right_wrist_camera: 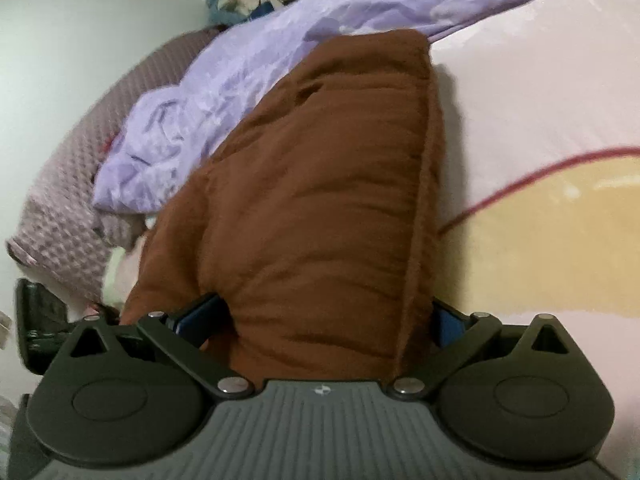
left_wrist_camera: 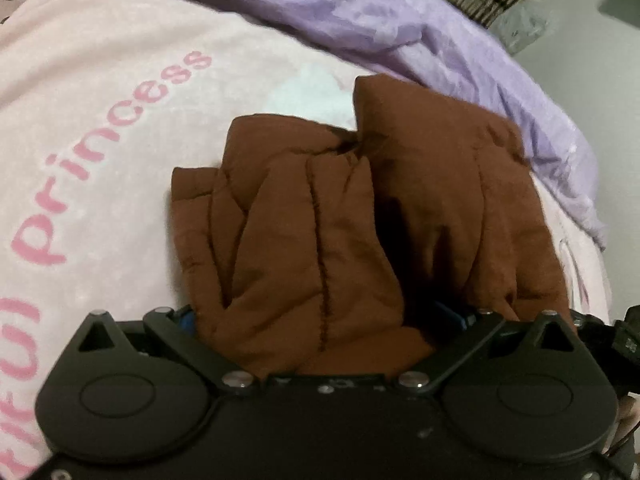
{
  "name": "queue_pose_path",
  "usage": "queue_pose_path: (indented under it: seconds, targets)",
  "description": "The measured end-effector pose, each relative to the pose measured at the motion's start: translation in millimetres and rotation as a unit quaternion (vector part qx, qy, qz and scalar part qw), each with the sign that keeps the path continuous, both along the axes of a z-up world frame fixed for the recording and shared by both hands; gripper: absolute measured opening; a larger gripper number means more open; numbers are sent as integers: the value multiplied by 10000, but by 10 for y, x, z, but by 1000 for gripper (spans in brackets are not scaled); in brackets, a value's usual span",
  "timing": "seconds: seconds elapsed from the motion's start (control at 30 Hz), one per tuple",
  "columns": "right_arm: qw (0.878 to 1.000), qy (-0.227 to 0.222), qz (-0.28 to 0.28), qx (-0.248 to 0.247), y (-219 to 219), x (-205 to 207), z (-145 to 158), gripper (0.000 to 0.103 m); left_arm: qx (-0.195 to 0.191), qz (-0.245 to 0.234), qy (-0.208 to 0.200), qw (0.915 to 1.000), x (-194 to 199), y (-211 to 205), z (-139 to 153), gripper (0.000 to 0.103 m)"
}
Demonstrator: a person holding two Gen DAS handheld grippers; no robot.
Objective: Fold large clothes
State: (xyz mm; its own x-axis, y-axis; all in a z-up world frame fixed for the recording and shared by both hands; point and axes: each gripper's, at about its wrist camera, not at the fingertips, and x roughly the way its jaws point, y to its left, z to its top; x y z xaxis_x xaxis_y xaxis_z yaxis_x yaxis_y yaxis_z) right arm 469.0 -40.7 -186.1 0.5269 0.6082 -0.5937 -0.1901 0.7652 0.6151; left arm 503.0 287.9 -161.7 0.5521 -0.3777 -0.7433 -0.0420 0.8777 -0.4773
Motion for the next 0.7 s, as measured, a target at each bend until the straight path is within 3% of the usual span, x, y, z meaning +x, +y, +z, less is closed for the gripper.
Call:
queue_pose_path:
  seconds: [0.07,0.13,0.17,0.23,0.27,0.3,0.37,0.5,0.7]
  targets:
    - [9999,28,18,-95,57,25,19,103,5,186,-340,9992,-97,-27,-40,101]
    - [9999,-27,108,-130,64,10,45,98,166,352,-454,9982,-177,-70,-13,83]
    - [9993,-163,235,-243,91,-21,82,92,29,457,-408,9981,-192,-47,4,63]
    - [9965,-387,424,-612,155,-92,206,74,-229,615,-333,9973,-208,1,27,50]
    - [9966,-366,411,-618,149,-103,265,70,-365,579,-305,9972,-218,2,50,38]
    - [9969,-317,388,-604,136,-92,315,65,-534,642,-264,9962,-240,20,87,33]
    - [9963,-348,449,-642,122,-104,419,60,-497,541,-370,9966,-302,-17,185,29]
    - [9956,-484,642,-488,-26,-165,623,57,-878,548,-490,9934,-433,-69,358,27]
    - [9968,-686,220,-339,-705,-330,1057,58,-1029,142,-859,9909,-526,-777,769,27]
